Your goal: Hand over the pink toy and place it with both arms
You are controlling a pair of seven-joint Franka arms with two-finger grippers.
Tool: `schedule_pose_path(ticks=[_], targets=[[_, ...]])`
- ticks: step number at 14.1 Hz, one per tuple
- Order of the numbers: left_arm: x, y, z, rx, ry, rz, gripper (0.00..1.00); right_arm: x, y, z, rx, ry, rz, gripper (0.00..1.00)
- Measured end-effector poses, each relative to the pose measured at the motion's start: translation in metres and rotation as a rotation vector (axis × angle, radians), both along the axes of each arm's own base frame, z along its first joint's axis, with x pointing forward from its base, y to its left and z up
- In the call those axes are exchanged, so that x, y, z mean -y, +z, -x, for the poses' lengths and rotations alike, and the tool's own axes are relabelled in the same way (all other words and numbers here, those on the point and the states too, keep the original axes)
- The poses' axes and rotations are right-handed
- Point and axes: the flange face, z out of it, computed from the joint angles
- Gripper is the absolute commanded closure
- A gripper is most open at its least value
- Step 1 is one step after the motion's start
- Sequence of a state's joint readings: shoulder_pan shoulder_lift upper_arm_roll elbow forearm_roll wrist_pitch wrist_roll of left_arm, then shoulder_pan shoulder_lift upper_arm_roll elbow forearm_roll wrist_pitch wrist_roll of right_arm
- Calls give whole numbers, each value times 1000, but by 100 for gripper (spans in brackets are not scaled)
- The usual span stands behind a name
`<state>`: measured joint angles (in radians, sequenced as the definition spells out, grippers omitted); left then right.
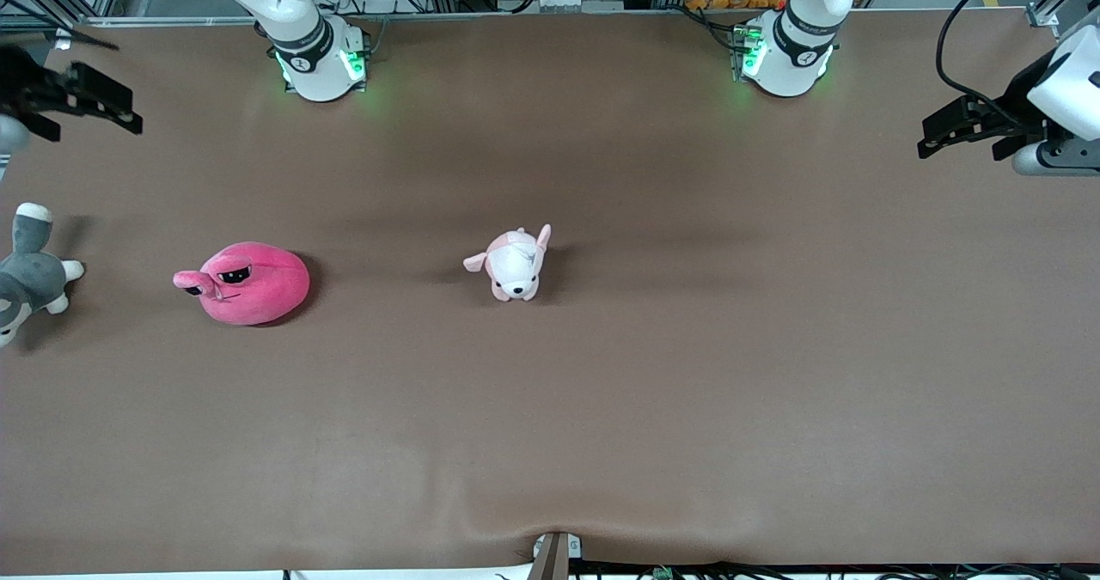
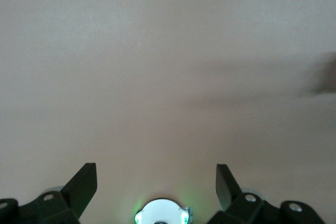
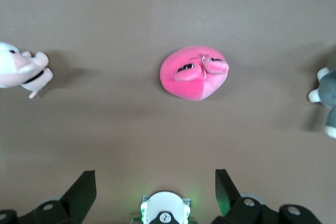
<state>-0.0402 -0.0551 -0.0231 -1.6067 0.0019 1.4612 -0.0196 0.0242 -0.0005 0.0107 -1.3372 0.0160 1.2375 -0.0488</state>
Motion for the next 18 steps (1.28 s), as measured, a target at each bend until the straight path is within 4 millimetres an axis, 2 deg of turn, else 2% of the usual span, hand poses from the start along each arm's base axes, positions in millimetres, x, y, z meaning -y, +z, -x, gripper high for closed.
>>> schedule_pose_path(ticks=[2,5,18], targets=[[10,2,-14,-20,-21,-19,0,7,15,7,23,-11,-2,0],[23,-1,-18,-46,-41,-22,0,6,16,14,-4,1,-3,0],[20,7,-13,-38,-76,-35,0,4,15,14,-6,5,-7,0]])
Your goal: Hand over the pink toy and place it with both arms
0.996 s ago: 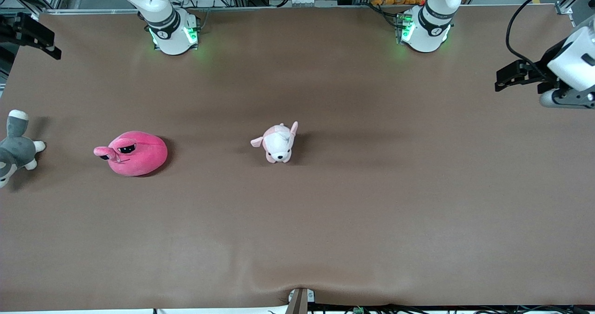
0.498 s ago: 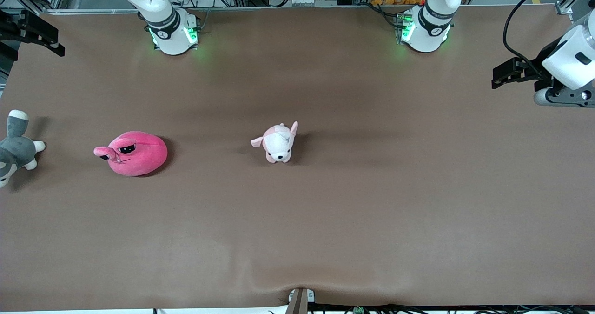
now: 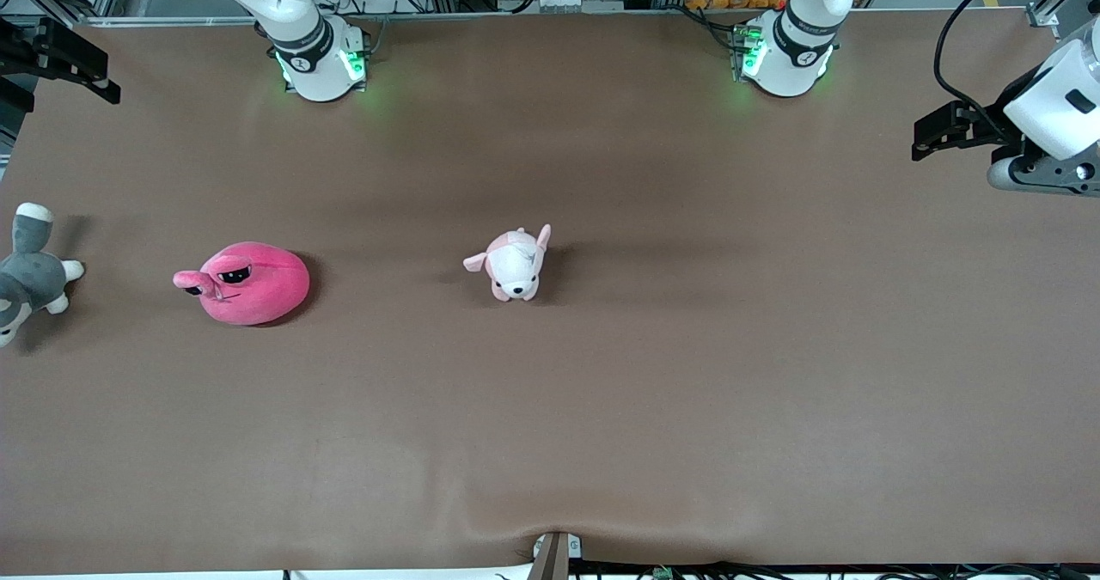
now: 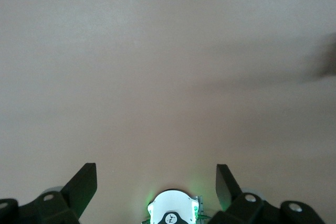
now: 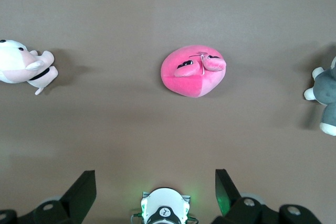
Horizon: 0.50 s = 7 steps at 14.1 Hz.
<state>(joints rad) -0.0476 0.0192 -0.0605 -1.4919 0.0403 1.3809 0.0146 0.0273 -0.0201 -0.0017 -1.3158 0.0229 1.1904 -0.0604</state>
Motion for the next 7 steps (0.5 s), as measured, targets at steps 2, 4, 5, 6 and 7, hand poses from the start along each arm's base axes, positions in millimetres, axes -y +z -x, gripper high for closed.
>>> schedule_pose_path(ticks=[2,4,5,6,7], targets=[[-4,2,0,7,2,-30,0,0,0,0,0,0,0,0],[-3,3,0,11,0,-33,0,0,0,0,0,0,-1,0],[-3,3,0,14,-2,-33,0,0,0,0,0,0,-1,0],[-2,3,0,18,-3,-32,0,0,0,0,0,0,-2,0],[-2,4,-1,27,-4,-31,0,0,0,0,0,0,-2,0]])
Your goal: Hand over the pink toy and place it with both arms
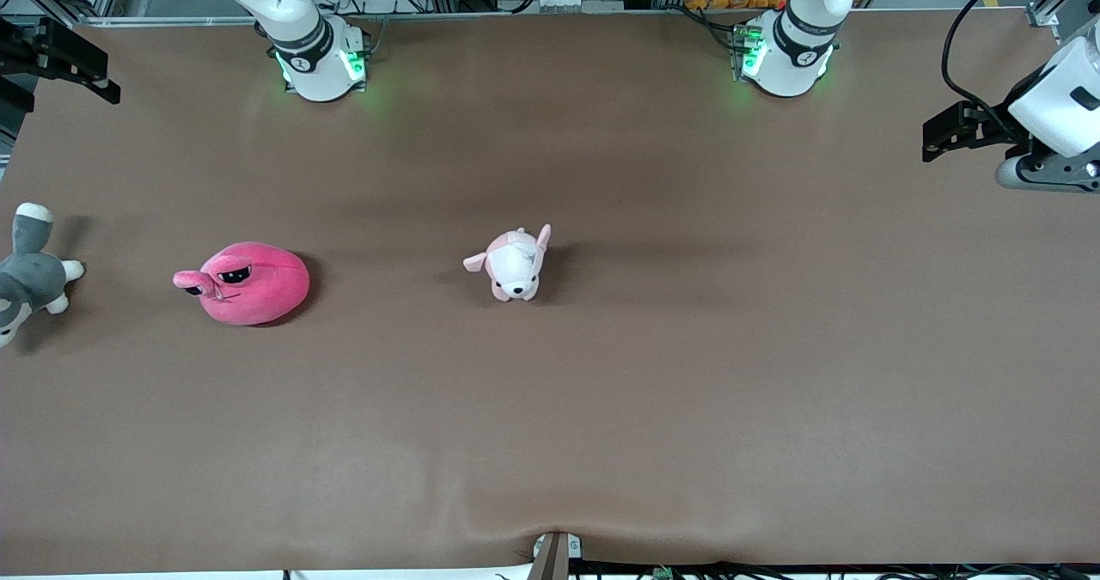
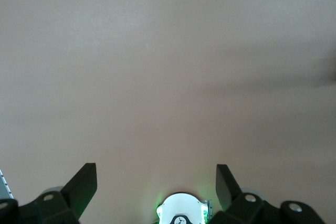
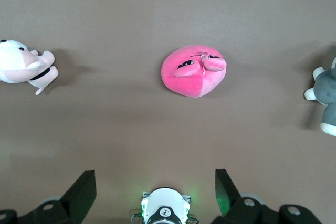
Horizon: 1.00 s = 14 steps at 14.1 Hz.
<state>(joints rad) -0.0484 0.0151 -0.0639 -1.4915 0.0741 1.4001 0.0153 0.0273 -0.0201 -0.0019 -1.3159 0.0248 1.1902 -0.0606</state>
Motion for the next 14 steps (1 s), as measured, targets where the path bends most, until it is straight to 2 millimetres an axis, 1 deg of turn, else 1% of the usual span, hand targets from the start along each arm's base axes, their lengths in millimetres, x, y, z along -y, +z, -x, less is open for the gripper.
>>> schedule_pose_path(ticks=[7,14], targets=[[7,3,-3,35,34,23,0,0,0,0,-1,1,0,0],[7,2,-3,34,38,25,0,0,-2,-1,-4,1,0,0]])
